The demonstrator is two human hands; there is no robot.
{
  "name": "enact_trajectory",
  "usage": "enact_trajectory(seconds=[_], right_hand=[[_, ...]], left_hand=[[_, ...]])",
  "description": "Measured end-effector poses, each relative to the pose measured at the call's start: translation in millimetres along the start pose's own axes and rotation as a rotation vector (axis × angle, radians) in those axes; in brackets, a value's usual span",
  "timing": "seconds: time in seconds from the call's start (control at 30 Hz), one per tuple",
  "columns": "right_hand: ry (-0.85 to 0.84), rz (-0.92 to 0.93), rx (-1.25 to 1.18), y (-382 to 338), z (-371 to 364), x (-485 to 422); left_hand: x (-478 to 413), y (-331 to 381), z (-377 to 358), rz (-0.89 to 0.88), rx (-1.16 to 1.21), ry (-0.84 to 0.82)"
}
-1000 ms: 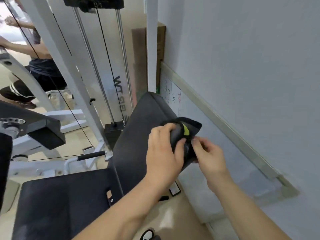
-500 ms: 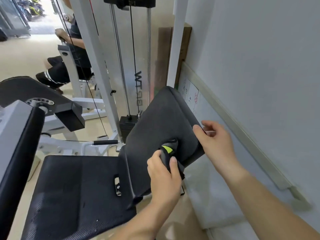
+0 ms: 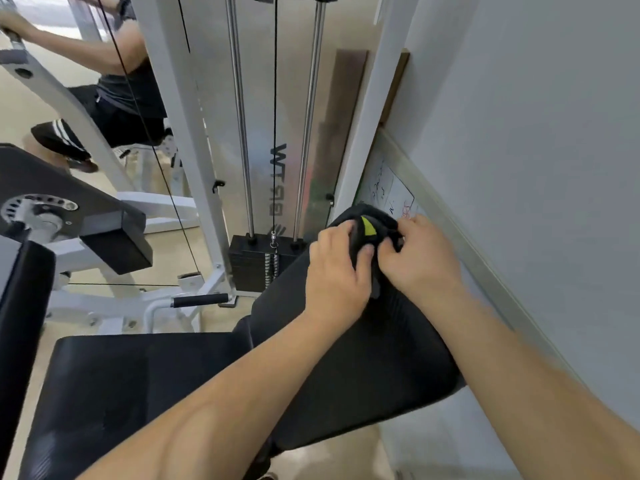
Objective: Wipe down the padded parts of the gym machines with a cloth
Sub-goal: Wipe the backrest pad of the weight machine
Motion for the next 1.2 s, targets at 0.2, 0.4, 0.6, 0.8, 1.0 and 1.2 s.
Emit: enact_trajectory(seconds=[0.2, 0.4, 0.6, 0.8, 1.0, 1.2], right_hand=[[0.057, 0.03, 0.102, -2, -10, 0], [0.143, 0.252, 0.361, -26, -18, -3], [-0.014, 0.542, 0.515, -74, -74, -22], [-0.16, 0.558, 0.761, -74, -110, -28], [-0.153, 0.558, 0.847, -73, -122, -25], [-0.145, 0.523, 0.853, -76, -124, -21]], left_hand=[[7, -71, -5, 0.161, -0.058, 0.011], [69, -152, 8, 0.777, -0.152, -0.047], [16, -141, 19, 0.674, 0.066, -0.015], [16, -177, 20, 0.324, -0.016, -0.115], [73, -230, 21, 0.89, -0.116, -0.12], [11, -201, 24, 0.604, -0.019, -0.036]])
Point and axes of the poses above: each hand's wrist, its own x-axis away from the middle knuckle, its own z-axis out of the back of the hand, y = z × x, the point moved 1 cm from there along -x, towards the middle knuckle, and after that the axes turned 1 degree about x, right-handed, at the moved point
